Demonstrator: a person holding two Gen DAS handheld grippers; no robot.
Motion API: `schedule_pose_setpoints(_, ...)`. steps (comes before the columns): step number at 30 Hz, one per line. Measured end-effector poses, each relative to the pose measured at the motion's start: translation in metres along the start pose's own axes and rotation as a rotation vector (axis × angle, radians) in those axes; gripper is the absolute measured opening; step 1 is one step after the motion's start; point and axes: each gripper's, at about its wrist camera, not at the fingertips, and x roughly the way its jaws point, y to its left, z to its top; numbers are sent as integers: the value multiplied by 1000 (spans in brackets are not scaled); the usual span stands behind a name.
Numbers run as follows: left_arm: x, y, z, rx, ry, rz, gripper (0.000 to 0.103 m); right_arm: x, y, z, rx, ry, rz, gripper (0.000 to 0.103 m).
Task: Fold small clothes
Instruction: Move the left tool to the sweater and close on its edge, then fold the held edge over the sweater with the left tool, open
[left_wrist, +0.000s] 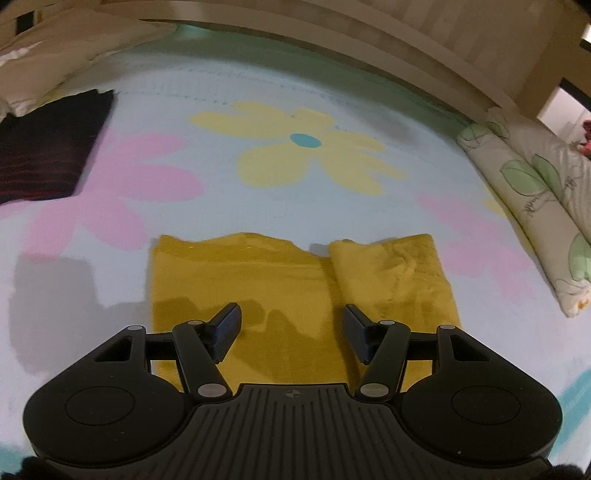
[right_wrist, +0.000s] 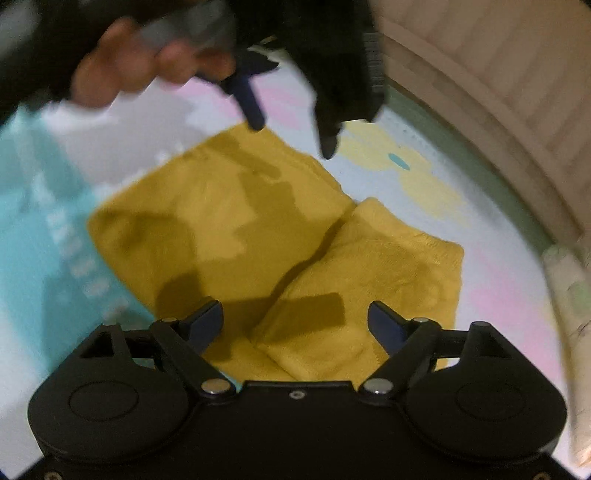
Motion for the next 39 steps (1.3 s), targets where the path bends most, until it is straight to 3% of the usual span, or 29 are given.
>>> schedule_pose_setpoints(2,5,-3,-1,8,18,-7,59,2,0,-3,-23,1,-20,69)
schedule_pose_setpoints(4,10,-6,-2,8,37,-35,59,2,-4,-4,-17,5,-40,62)
schedule_pose_setpoints(6,15,-9,-2,-8,46,-70,59,6,-12,-8,2,17,-36,47)
schedule_pose_setpoints(7,19,-11,-2,-19,57,-83,59,8,-15,-9,14,30,-41,30)
schedule_pose_setpoints(8,23,-13,-1,-28,63,-93,59,11,-19,-11,26,45,-38,24)
schedule_pose_setpoints(13,46,-23,3,-62,105,-127,59,9,-37,-19,92,24,-26,22)
schedule_pose_setpoints(19,77,-21,1,-193,210,-192,61,0,-42,-20,136,10,2,21)
schedule_pose_setpoints(24,85,-34,3,-183,186,-221,61,0,-42,-21,138,4,11,21)
schedule_pose_setpoints(26,86,-39,2,-196,181,-243,54,0,-43,-20,137,3,13,21)
schedule_pose_setpoints(28,86,-43,-1,-211,179,-216,34,-2,-43,-21,139,3,13,21)
schedule_pose_setpoints(29,86,-45,-3,-207,178,-201,18,-2,-43,-21,138,3,15,21)
schedule_pose_setpoints(39,38,-59,11,-68,53,-175,15,-24,-42,-15,152,-40,-1,20)
